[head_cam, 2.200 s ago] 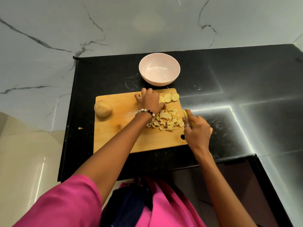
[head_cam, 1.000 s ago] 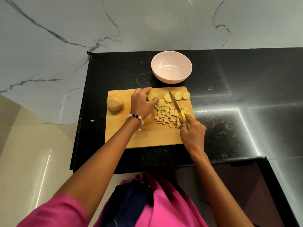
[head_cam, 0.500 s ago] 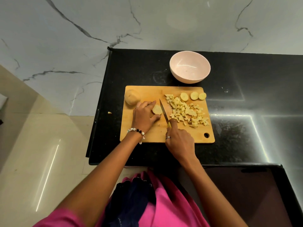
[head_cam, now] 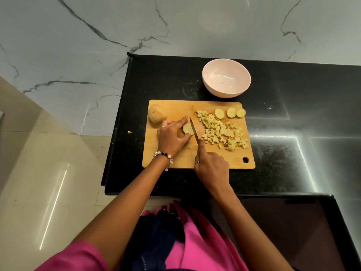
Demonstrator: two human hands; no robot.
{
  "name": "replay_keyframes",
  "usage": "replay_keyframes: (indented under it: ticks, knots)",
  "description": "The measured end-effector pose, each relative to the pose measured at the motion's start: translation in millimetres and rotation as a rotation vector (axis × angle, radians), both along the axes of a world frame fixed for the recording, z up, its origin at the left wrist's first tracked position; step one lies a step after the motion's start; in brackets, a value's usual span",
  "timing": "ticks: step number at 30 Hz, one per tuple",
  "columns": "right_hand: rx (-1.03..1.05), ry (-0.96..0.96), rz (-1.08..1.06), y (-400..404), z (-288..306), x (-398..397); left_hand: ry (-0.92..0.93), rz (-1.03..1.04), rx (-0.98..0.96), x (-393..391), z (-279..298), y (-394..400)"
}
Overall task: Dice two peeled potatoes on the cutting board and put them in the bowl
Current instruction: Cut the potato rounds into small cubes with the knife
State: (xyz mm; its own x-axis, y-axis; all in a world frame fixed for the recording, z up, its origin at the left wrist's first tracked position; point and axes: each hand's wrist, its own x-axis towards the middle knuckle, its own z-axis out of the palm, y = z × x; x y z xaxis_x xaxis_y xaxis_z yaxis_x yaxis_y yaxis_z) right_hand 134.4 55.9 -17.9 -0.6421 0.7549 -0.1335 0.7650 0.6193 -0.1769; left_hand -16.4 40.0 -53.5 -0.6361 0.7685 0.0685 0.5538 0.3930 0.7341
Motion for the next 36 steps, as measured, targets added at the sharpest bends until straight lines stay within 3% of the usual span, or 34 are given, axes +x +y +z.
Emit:
replay_keyframes:
  ticks: [13, 36]
  knots:
    - [0.083, -0.149, 0.094, -11.0, -1.5, -0.5, -0.035, 0.049, 0.034, 2.7, -2.7, 1.9]
    - [-0.001, -0.082, 0.107, 6.5, 43.0, -4.2, -0.048, 0.039, 0.045, -2.0, -2.4, -0.9]
